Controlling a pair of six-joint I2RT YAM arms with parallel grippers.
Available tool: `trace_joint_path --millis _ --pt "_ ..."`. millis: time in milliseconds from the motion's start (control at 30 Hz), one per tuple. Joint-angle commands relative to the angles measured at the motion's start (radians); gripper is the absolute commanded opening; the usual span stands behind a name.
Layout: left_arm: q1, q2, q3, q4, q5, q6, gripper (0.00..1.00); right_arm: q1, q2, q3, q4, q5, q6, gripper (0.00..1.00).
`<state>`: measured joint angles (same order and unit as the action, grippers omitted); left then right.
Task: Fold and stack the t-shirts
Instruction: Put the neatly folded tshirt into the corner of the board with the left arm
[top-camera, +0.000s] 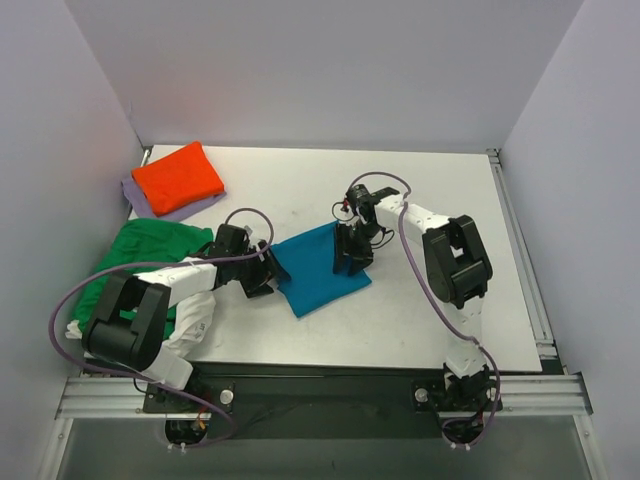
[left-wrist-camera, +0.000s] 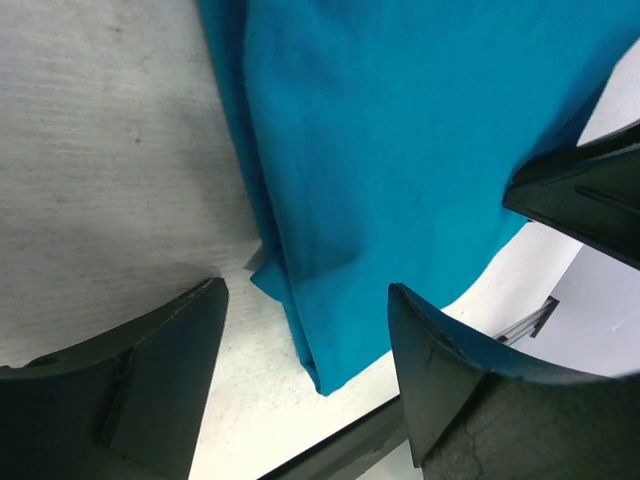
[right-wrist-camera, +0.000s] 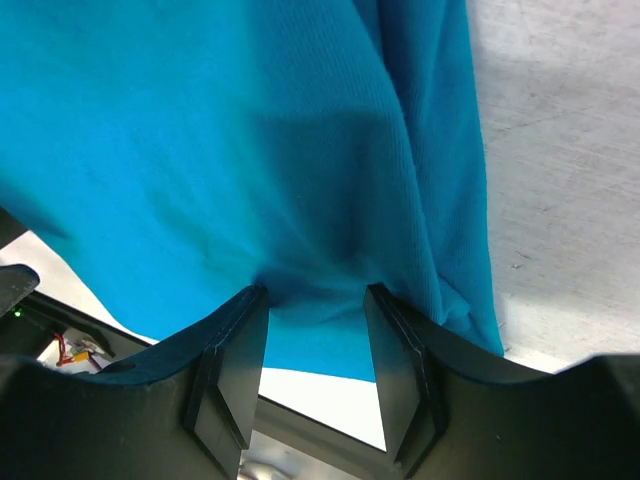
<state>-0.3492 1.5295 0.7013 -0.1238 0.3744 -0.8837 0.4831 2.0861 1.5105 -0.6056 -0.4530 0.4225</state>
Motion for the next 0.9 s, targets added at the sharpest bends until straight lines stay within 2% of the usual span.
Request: trace_joint_path --millis 0,333,600,867 --pt "-0.017 0.02 0.013 -0.017 -0.047 -0.011 0.76 -0.009 -0.003 -0.015 -0.033 0.043 0.012 0.44" --pt "-0.033 0.063 0.001 0.006 -0.091 -0.012 0.79 -0.011 0.012 -0.033 -0.039 0.053 0.024 0.43" --pt "-0.057 0.133 0.015 -0.043 -0.176 -0.029 0.79 -0.003 0.003 -0.023 -0.039 0.036 0.042 0.43" --pt "-0.115 0.231 0.085 -0.053 -0.209 -0.032 0.7 0.017 0.015 -0.029 -0.039 0.013 0.044 0.43"
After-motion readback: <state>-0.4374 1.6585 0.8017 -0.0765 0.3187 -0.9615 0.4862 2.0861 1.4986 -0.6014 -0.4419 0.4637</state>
